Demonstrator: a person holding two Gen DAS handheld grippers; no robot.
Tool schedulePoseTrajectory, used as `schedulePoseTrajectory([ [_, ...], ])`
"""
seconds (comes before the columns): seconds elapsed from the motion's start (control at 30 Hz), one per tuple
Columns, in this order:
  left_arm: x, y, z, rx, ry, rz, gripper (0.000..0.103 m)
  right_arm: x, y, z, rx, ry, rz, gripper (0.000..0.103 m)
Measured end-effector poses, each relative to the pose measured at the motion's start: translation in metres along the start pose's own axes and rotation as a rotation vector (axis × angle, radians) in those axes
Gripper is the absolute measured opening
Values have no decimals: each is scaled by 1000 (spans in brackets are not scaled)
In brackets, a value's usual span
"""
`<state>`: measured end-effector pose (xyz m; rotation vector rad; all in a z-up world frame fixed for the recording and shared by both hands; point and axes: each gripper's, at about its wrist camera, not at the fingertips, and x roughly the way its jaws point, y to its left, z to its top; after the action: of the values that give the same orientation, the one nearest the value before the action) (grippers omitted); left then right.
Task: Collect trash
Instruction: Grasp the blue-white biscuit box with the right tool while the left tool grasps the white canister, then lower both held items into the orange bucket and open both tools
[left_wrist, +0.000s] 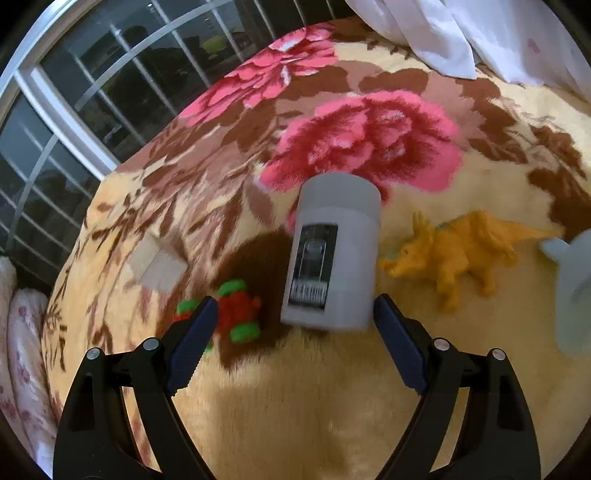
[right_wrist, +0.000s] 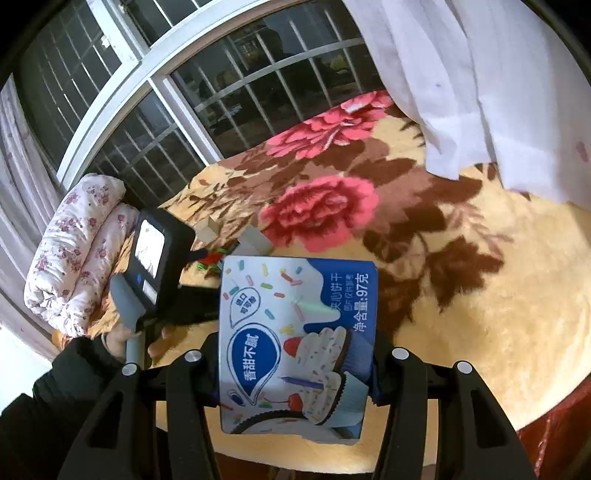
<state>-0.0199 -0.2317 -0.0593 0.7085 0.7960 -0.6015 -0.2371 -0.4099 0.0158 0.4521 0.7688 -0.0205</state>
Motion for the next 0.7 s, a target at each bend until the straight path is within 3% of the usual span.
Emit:
schedulePoseTrajectory([
  [0.2, 18, -3, 18, 36, 2, 10, 81, 1, 1, -12, -6, -5, 36, 53],
  [0.27, 23, -4, 22, 37, 7, -10, 72, 2, 3, -15, 0, -13, 43, 53],
  [0.33, 28, -5, 25, 20, 24, -69, 50, 3, 4, -19, 7, -15, 49, 53],
  [0.37, 29, -5, 26, 11, 29, -94, 47, 3, 4, -21, 11, -15, 49, 53],
  [0.53, 19, 3, 23, -81, 9, -112, 46, 6, 6, -29, 26, 1, 59, 53],
  [0.7, -39, 37, 5, -184, -79, -127, 46, 6, 26, -31, -10, 9, 73, 53],
])
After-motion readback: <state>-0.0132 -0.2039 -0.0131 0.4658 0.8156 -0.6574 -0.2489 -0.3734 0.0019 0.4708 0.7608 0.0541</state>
